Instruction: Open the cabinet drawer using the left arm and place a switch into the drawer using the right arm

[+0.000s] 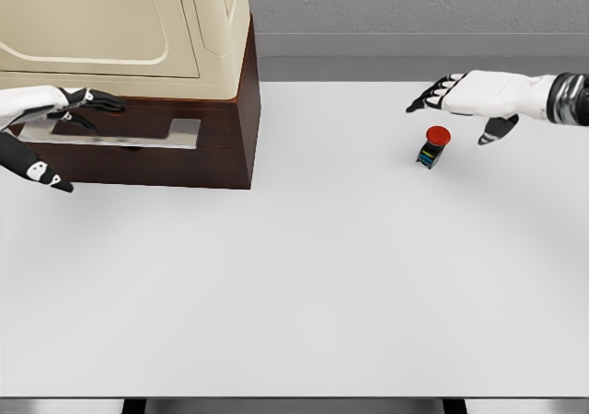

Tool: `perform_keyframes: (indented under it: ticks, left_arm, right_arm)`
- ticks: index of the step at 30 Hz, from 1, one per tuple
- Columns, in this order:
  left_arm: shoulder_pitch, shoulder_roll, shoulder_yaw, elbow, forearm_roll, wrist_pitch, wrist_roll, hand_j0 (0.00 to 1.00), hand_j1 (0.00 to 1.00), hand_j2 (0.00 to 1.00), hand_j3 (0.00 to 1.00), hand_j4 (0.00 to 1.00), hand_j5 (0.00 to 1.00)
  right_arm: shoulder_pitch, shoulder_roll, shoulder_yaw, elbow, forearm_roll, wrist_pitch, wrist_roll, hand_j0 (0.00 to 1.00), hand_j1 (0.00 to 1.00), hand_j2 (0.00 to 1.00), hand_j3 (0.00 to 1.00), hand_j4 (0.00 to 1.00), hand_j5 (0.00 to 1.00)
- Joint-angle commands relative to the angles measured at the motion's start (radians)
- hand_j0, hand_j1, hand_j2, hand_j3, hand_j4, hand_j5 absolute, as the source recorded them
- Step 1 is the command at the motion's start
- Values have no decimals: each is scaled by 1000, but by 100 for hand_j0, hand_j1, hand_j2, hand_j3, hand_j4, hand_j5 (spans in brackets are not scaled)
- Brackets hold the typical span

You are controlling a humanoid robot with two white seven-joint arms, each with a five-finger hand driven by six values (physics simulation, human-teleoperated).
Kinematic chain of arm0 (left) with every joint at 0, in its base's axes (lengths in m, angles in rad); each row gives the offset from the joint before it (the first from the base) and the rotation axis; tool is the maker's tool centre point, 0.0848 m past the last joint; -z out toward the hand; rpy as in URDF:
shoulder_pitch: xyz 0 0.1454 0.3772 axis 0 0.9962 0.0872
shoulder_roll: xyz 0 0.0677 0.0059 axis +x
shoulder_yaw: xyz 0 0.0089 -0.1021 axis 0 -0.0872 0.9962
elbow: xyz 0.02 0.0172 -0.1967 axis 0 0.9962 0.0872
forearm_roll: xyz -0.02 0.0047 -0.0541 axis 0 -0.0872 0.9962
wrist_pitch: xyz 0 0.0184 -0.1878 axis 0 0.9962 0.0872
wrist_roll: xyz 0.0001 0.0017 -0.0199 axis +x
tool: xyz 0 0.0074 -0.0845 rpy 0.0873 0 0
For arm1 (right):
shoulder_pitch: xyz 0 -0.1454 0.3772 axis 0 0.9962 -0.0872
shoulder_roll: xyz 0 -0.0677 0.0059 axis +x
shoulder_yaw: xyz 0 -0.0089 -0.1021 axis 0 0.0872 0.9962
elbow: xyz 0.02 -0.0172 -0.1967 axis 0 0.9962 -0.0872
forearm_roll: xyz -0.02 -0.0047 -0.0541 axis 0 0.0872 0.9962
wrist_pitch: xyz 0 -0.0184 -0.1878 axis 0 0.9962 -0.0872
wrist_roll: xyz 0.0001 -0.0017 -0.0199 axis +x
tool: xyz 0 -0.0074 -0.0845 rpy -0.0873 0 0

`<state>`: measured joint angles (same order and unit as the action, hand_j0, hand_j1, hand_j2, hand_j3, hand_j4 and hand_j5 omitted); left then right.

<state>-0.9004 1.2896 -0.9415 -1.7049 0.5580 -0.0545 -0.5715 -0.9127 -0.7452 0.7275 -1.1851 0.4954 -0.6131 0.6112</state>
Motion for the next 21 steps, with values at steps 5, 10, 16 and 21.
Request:
perform_keyframes:
  ticks: [5,10,16,21]
  left_arm:
    - [9,-6,-2,5,-9,8,2,100,100,100,100,100,100]
    - [26,-6,-13,11,-12,13,7,100,100,100,100,100,100]
    - [29,-6,-16,33,-13,15,9,100,100,100,100,100,100]
    - [37,-6,-14,36,-27,16,9,100,100,100,100,100,100]
  right_arm:
    - [-5,20,29,44,5,2,0,100,100,100,100,100,100]
    - [-15,32,32,79,25,2,0,100,100,100,100,100,100]
    - [-23,61,61,105,26,2,0,100,100,100,100,100,100]
    - [-26,64,79,137,41,2,0,100,100,100,100,100,100]
